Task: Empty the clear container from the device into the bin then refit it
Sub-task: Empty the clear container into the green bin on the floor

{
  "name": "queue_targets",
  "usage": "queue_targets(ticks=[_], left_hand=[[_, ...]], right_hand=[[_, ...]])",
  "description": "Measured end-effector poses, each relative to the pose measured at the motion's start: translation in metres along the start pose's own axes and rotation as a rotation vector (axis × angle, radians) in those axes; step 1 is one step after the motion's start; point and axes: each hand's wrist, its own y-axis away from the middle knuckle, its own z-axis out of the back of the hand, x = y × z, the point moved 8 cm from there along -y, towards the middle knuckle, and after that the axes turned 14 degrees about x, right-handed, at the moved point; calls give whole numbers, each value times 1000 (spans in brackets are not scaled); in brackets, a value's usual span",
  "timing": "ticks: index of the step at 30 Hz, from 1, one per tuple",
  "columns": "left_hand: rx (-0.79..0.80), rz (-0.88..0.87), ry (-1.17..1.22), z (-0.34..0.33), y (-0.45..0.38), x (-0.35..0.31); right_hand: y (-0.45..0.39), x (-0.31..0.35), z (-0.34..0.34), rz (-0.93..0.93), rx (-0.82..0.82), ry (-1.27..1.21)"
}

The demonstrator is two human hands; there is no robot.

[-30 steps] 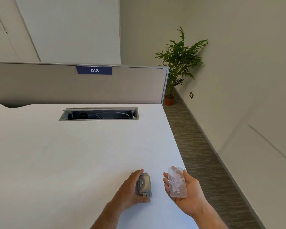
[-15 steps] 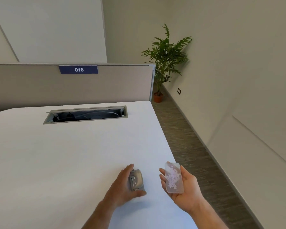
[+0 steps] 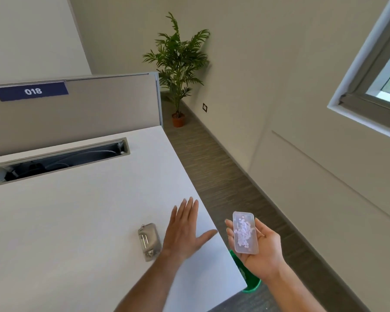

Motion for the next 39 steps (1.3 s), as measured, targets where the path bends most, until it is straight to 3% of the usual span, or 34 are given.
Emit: queue_targets(ticks=[7,19,31,39], left_hand=[[14,-34,-28,-32,-38,-81],[73,89,-36,-107,-87,-192],[167,104,-75,-202,-130,-190],[271,105,-98,-343,-165,-142]], right_hand=[[6,73,73,44,-41,-29],[1,174,202,-42,-76,-24],[-51,160,312,-106,-130,-68],[-148,87,420,-186,-134,-39]])
